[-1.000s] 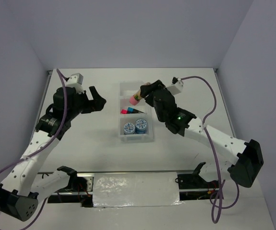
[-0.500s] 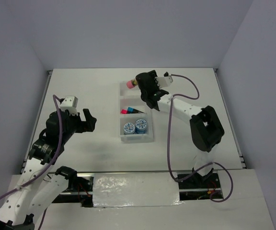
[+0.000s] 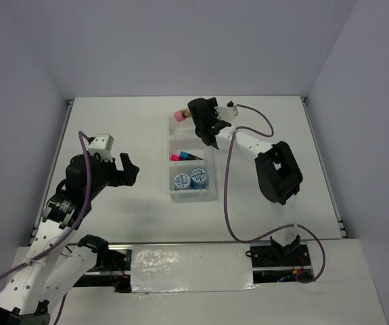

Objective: Sort the stationery into containers
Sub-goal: Place the stationery in the storage box.

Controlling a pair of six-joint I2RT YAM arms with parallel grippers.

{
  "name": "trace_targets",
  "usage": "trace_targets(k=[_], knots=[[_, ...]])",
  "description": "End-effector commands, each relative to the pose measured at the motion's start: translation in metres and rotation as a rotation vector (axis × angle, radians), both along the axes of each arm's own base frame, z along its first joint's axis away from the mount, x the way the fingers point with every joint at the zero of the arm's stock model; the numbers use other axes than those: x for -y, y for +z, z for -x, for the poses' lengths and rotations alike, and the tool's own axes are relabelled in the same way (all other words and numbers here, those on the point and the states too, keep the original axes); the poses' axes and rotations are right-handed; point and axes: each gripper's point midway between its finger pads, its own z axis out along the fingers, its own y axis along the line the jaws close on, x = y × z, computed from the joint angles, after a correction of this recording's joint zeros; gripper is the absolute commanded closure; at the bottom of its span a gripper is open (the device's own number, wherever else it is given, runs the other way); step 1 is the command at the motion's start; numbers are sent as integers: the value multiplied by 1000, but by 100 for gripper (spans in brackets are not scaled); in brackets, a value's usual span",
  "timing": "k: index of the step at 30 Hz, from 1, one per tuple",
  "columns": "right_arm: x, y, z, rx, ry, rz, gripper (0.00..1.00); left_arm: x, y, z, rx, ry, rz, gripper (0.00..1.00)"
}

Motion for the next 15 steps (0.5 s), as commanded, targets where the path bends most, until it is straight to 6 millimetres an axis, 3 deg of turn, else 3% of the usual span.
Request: trace_targets(k=[1, 5, 15], knots=[[-6, 7, -4, 28, 14, -61, 96, 3, 20, -5, 74, -26, 5, 1], [-8, -5, -2, 14, 29, -85, 89, 5, 19, -5, 66, -36, 7, 1], [-21, -13, -8, -9, 80, -79, 76, 6, 20, -4, 72, -44, 10, 1]])
